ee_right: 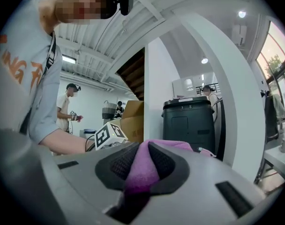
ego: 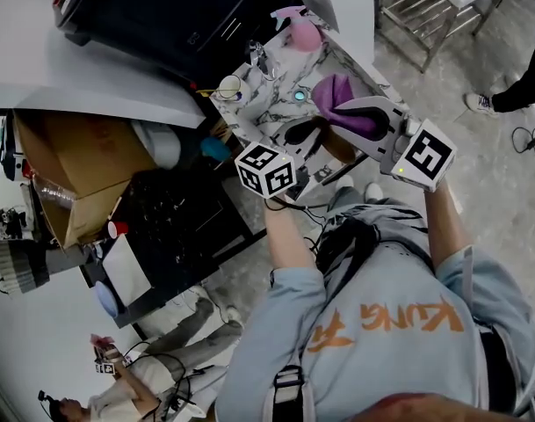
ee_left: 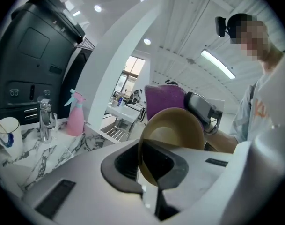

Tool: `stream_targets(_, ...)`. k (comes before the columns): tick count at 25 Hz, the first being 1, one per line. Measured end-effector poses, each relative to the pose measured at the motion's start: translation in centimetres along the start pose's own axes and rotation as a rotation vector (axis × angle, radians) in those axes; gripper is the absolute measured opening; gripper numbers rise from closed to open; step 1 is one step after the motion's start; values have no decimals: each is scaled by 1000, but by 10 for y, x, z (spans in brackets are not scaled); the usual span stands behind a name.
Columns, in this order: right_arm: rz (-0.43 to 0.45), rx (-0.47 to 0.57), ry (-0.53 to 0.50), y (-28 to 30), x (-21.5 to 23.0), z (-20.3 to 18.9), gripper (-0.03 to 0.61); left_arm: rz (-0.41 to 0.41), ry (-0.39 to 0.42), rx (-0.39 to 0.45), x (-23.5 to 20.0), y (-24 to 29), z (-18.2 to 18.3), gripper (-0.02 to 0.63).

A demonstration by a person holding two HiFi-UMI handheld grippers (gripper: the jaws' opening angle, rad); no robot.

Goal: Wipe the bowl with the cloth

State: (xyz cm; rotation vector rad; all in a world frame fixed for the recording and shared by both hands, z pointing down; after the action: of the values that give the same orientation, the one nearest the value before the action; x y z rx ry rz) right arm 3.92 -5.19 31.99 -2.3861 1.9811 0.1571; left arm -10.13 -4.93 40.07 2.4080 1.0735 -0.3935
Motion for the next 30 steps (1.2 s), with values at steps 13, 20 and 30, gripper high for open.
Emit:
stream_targets(13, 159, 9, 102, -8, -9, -5, 74, -243, 198, -135, 42, 14, -2, 28)
stream_targets(20, 224, 82, 195, -11, -7, -10, 74, -454, 209, -93, 66, 7, -1, 28)
stream_targets(30, 200, 97, 268, -10, -6, -30, 72, -628, 104, 329, 72, -21, 38, 28)
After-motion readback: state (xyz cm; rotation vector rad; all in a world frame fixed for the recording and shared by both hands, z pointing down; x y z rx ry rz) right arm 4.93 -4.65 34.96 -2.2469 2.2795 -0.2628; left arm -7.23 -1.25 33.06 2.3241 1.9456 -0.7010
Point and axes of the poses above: the fingertips, and each gripper's own axes: y forward along the fingers, x to its right, z out of its top, the point moved 7 cm from there along -y, backward along the fingers, and after that the axes turned 3 degrees about -y, right-handed, at the moved point
